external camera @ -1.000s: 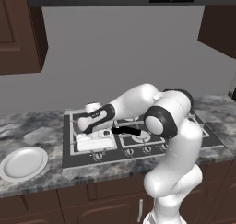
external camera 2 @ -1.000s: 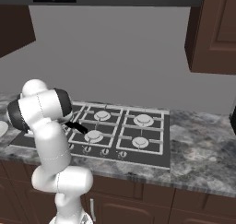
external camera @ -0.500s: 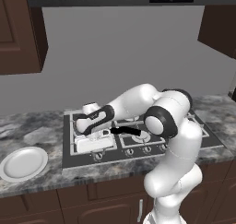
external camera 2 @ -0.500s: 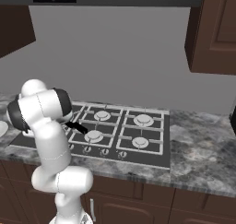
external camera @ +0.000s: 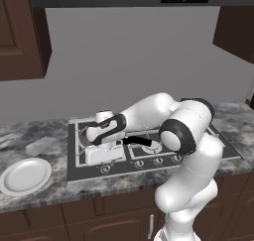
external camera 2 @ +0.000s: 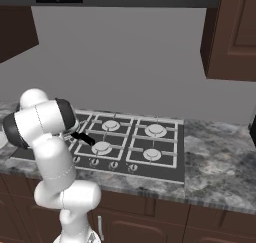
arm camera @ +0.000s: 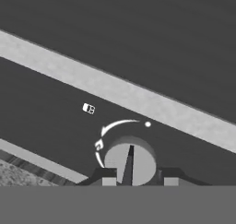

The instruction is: Pick the croissant and place it on the pan. Then turn on the stove to warm the croissant.

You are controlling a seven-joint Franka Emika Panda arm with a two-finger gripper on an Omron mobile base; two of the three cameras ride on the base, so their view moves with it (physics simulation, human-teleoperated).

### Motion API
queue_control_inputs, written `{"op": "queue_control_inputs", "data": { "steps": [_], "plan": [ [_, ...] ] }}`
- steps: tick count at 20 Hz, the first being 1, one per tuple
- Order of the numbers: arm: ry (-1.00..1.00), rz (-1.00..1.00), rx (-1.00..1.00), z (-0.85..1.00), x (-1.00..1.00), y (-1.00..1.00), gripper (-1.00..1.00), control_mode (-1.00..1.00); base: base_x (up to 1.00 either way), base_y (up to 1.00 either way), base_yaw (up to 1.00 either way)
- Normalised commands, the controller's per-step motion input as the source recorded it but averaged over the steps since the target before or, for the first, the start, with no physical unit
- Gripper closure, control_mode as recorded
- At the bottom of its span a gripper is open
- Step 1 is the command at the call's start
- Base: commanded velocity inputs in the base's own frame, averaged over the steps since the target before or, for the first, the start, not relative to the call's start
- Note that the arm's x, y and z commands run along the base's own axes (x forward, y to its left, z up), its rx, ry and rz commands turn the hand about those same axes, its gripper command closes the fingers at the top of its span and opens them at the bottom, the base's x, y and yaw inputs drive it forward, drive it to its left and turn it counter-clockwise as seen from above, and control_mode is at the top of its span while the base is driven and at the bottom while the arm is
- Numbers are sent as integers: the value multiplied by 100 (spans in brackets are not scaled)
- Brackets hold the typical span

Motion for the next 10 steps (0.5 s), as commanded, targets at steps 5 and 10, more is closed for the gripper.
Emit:
{"op": "queue_control_inputs", "data": {
  "steps": [5, 10],
  "plan": [
    [0, 30, 7, -42, -37, 0, 100, -100, 0, 0, 0],
    [0, 40, 2, -50, -7, 0, 100, -100, 0, 0, 0]
  ]
}}
